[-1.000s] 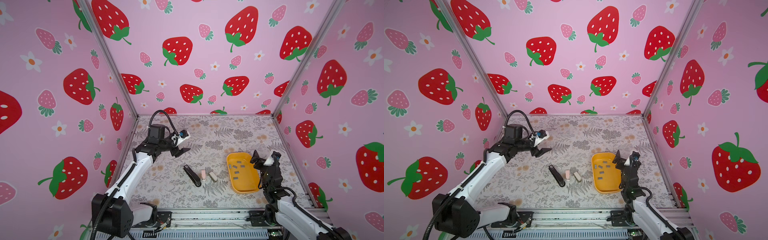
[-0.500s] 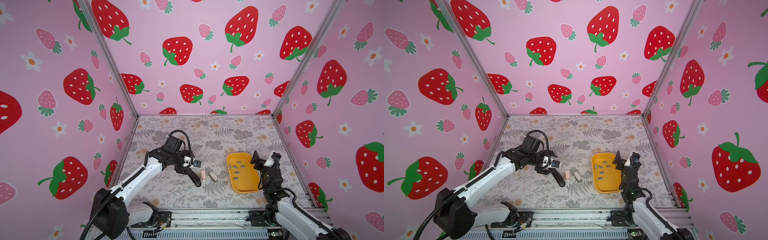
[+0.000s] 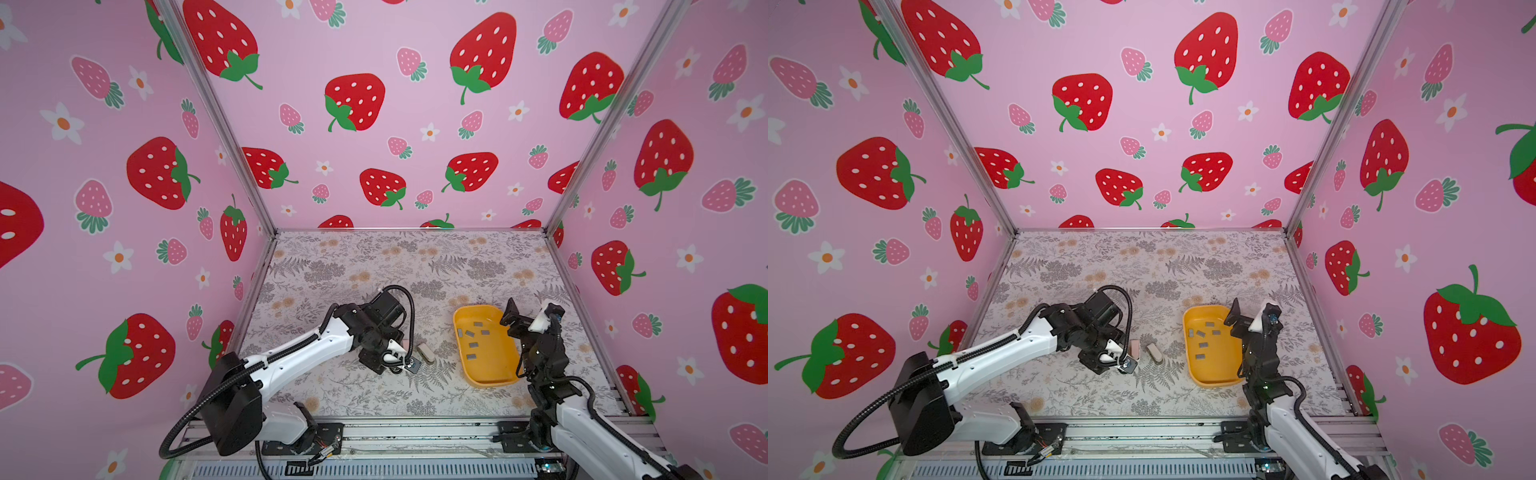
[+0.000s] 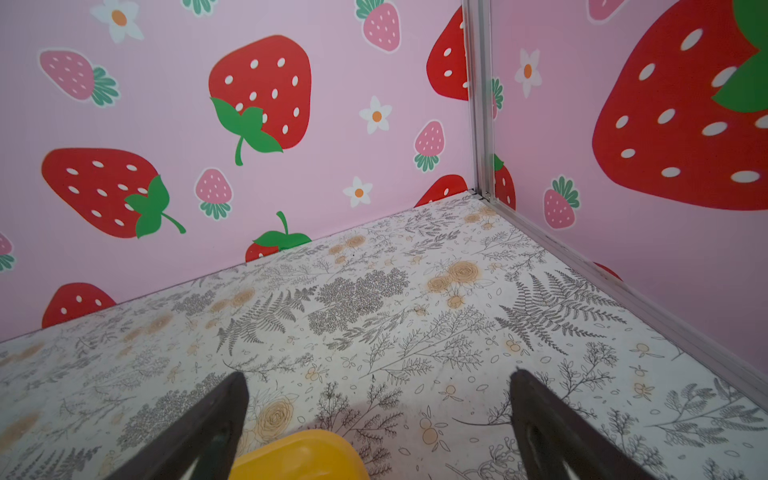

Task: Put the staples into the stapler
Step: 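Lower the left gripper onto the black stapler's rear end and close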

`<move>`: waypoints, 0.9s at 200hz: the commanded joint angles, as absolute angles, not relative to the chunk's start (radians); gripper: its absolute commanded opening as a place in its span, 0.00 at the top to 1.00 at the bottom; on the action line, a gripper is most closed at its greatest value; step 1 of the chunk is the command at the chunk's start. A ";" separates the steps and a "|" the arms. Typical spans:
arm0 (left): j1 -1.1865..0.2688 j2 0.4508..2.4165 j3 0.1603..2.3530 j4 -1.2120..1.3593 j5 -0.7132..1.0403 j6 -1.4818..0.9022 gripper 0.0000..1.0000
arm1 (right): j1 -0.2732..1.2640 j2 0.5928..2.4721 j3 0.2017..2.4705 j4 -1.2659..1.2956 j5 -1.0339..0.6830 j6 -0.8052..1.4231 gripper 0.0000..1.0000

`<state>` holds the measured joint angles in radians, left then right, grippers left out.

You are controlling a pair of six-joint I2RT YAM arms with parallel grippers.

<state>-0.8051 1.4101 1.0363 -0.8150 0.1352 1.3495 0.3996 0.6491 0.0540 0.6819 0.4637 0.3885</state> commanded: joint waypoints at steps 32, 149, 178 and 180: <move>-0.827 1.442 1.046 -0.734 0.086 1.326 0.24 | 0.403 0.557 0.008 0.652 0.490 0.397 0.01; -0.862 1.596 1.064 -0.773 0.044 1.328 0.40 | 0.403 0.553 0.008 0.644 0.479 0.399 0.01; -0.867 1.626 1.072 -0.786 0.033 1.328 0.46 | 0.404 0.550 0.007 0.641 0.477 0.400 0.01; -0.867 1.628 1.072 -0.785 0.032 1.327 0.46 | 0.404 0.549 0.007 0.641 0.477 0.399 0.01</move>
<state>-0.8597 1.6127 1.0382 -0.7300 0.0444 1.3075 0.3996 0.5602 0.0124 0.6411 0.4709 0.3893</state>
